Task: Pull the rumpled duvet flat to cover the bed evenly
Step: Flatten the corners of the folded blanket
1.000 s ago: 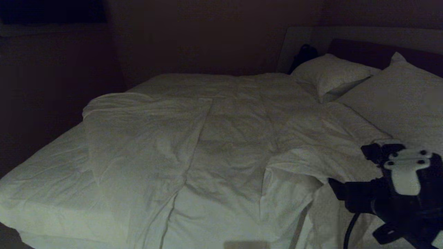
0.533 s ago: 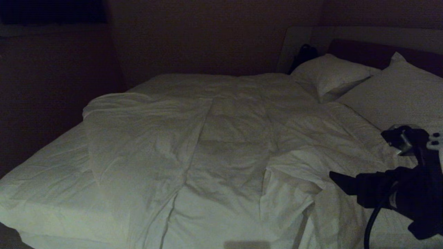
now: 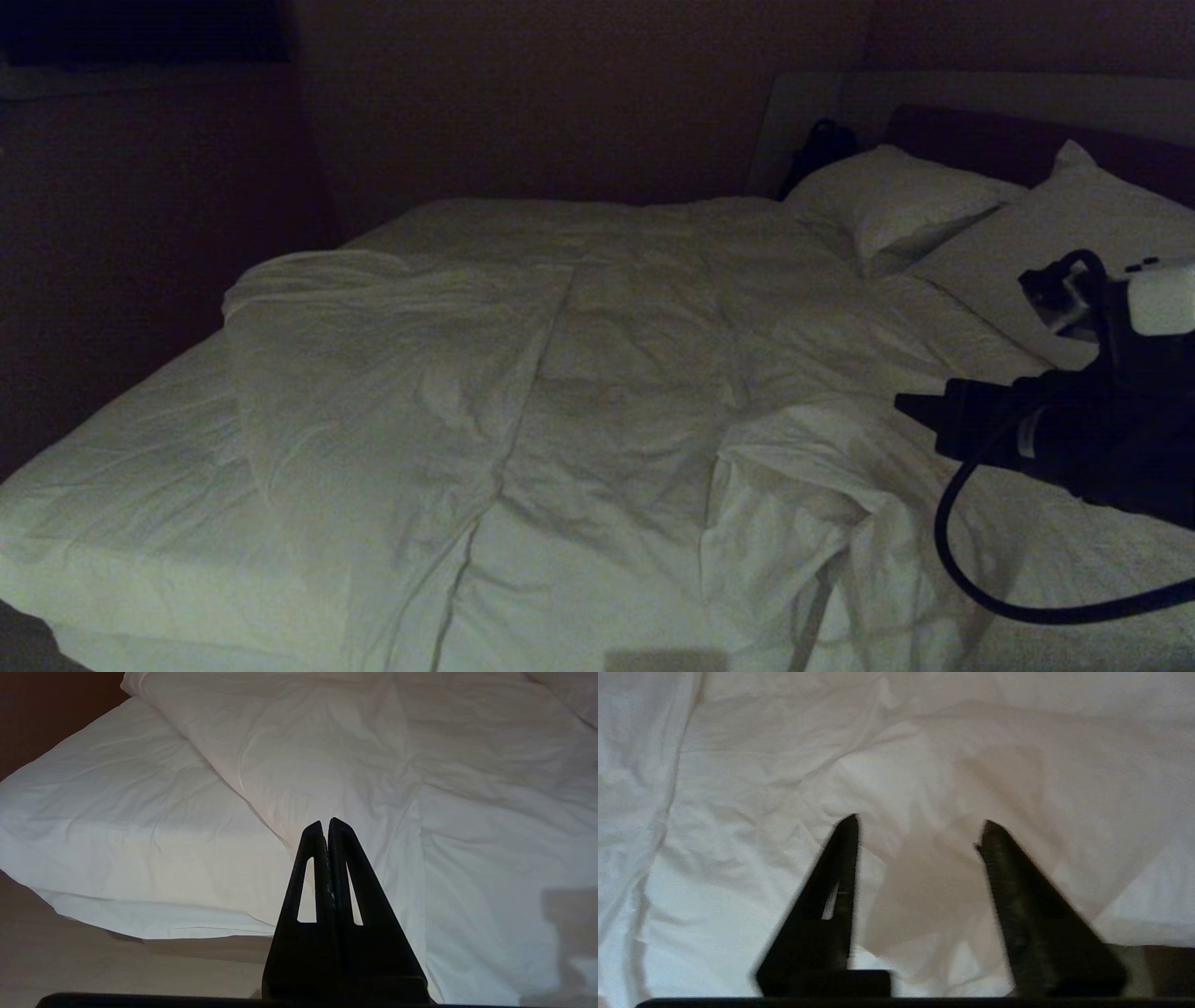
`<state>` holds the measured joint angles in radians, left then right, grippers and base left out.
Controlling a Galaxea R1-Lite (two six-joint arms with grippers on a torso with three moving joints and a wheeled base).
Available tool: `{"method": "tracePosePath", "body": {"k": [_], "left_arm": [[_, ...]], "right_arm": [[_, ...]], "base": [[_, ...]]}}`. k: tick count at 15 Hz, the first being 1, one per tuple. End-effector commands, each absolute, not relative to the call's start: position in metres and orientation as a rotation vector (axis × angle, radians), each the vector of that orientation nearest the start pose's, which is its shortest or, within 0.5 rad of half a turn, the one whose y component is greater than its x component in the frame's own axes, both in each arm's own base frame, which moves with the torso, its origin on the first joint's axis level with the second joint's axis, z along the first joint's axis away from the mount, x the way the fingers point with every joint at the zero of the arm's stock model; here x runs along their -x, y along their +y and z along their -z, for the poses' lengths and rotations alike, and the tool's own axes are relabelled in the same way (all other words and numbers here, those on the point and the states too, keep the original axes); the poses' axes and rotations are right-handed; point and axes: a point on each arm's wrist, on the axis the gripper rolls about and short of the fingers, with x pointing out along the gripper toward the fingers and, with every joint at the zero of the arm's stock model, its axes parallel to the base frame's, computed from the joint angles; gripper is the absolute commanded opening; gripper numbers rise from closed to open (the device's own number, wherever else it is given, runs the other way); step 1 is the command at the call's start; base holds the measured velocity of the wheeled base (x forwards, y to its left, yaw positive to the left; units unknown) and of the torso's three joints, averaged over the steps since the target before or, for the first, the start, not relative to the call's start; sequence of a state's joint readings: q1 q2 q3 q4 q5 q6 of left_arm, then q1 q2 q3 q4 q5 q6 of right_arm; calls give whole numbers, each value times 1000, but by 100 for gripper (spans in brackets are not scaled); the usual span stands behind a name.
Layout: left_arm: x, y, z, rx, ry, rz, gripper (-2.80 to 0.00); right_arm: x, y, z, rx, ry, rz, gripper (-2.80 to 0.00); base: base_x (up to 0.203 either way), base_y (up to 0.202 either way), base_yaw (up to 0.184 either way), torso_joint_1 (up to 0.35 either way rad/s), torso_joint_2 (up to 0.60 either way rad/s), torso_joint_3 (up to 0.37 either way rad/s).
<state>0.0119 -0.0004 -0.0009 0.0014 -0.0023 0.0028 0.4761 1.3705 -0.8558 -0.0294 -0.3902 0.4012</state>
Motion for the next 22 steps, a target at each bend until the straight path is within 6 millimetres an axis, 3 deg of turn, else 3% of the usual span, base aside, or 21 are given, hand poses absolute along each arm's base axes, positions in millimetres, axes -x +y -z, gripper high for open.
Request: {"method": "tracePosePath", "body": {"k": [1, 5, 10, 14, 22], "left_arm": [[23, 0, -75, -3, 2, -9, -280], [23, 0, -75, -3, 2, -9, -280], [23, 0, -75, -3, 2, -9, -280], [23, 0, -76, -3, 0, -11, -280], [23, 0, -75, -3, 2, -11, -280]], "right_arm": [[-205, 94, -225, -220, 466, 1, -280], [-196, 90, -230, -355, 560, -25, -280], [-178, 82, -240, -339, 659, 3, -280], [-171, 76, -222, -167, 725, 135, -280], [-172, 80, -213, 165, 735, 175, -280]], "base": [[0, 0, 0, 0, 0, 0], [0, 0, 0, 0, 0, 0], [0, 0, 0, 0, 0, 0], [0, 0, 0, 0, 0, 0], [0, 0, 0, 0, 0, 0]]}}
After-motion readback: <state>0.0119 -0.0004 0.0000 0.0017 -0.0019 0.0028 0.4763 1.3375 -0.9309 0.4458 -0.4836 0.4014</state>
